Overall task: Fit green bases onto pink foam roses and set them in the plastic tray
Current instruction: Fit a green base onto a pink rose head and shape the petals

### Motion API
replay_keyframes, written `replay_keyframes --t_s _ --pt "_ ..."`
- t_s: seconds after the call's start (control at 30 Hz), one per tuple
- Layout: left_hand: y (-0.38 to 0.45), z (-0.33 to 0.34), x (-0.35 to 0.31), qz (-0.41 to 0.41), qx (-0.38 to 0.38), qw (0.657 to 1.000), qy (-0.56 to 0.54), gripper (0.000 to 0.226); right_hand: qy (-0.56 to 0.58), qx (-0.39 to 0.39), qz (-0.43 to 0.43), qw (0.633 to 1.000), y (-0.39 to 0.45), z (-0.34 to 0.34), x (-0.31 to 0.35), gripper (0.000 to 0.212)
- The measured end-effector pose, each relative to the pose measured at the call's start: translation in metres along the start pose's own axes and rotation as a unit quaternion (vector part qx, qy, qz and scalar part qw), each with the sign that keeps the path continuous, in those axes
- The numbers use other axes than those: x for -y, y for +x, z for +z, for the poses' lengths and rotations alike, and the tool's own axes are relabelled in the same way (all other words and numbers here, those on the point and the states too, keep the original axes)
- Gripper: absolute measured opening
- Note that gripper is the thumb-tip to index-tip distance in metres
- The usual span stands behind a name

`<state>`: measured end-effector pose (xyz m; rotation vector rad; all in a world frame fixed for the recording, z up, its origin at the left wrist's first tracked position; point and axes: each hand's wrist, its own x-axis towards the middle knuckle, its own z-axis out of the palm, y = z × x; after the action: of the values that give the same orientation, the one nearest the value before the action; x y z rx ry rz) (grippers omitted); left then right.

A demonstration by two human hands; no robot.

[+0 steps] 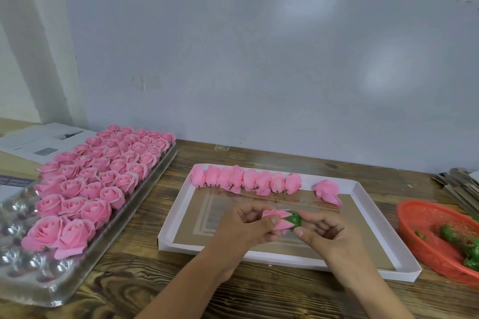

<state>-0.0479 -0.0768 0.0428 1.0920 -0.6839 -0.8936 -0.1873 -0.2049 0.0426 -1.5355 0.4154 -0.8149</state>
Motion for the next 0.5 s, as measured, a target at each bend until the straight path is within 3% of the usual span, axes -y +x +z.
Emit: replay_keyframes --t_s 0.33,0.5 --pt "0.0006 -0.0007 0.0023 -0.001 0.018 1.000 0.003 0.035 -0.058 0.009 -0.014 0.998 -0.0052 0.0037 0.0043 0.030" --pt "0.0017 -0.0026 0.0036 0.003 0.024 0.999 0.032 0.022 -0.045 0.012 -0.007 0.999 -0.0038 0.0059 0.0078 0.031"
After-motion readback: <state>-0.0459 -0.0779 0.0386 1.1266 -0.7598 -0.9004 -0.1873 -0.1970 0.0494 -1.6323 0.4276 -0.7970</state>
